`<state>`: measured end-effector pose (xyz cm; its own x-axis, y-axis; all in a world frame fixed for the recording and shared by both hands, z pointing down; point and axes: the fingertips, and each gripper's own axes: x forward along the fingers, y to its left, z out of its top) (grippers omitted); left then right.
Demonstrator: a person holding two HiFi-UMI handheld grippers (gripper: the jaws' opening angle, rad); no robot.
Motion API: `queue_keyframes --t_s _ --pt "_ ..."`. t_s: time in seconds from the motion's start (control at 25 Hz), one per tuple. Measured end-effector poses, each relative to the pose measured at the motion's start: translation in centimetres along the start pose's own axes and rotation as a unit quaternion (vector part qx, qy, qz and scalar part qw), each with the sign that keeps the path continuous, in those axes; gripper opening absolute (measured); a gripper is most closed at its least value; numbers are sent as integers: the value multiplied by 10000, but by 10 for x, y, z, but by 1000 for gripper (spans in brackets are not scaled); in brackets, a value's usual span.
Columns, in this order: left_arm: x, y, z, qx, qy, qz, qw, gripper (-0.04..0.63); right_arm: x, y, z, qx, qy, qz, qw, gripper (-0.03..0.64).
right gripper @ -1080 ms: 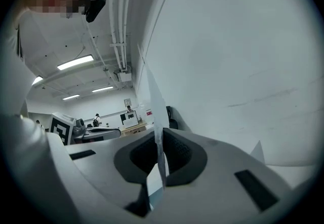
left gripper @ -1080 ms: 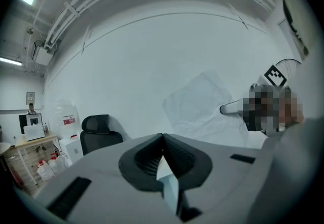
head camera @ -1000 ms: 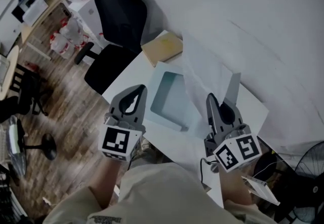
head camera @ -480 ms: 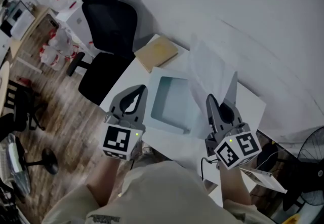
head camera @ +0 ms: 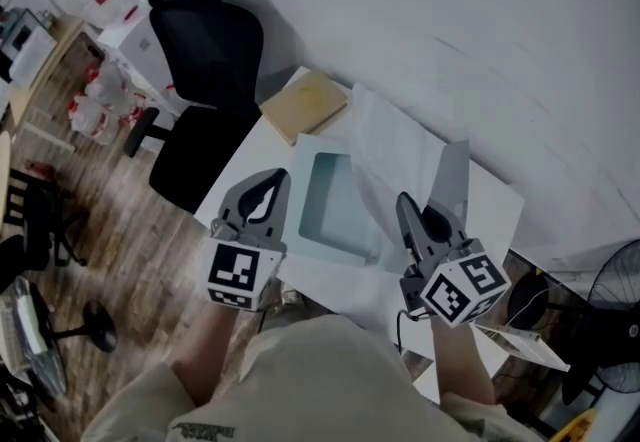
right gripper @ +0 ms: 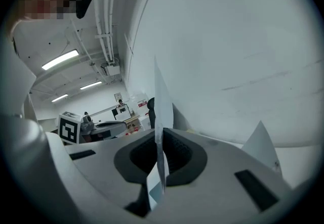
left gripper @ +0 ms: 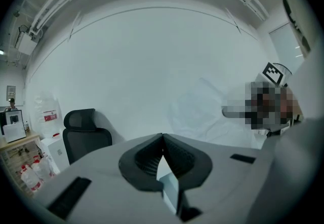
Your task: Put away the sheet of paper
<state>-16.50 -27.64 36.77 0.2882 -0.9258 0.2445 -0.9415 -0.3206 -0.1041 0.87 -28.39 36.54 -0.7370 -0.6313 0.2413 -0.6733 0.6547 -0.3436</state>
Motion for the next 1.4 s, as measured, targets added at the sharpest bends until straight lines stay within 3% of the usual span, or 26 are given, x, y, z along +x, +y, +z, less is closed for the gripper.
queue_keyframes --t_s 0.64,1.08,1.4 --pt "7 -2 -75 -180 735 -239 9968 20 25 -44 -111 255 1202 -601 9906 23" --pt "5 -3 -99 -354 940 -310 9945 20 19 -104 -158 441 1741 -1339 9746 23" --pt "12 2 -124 -552 1115 -343 9916 20 19 -130 -179 491 2143 -1358 9660 21"
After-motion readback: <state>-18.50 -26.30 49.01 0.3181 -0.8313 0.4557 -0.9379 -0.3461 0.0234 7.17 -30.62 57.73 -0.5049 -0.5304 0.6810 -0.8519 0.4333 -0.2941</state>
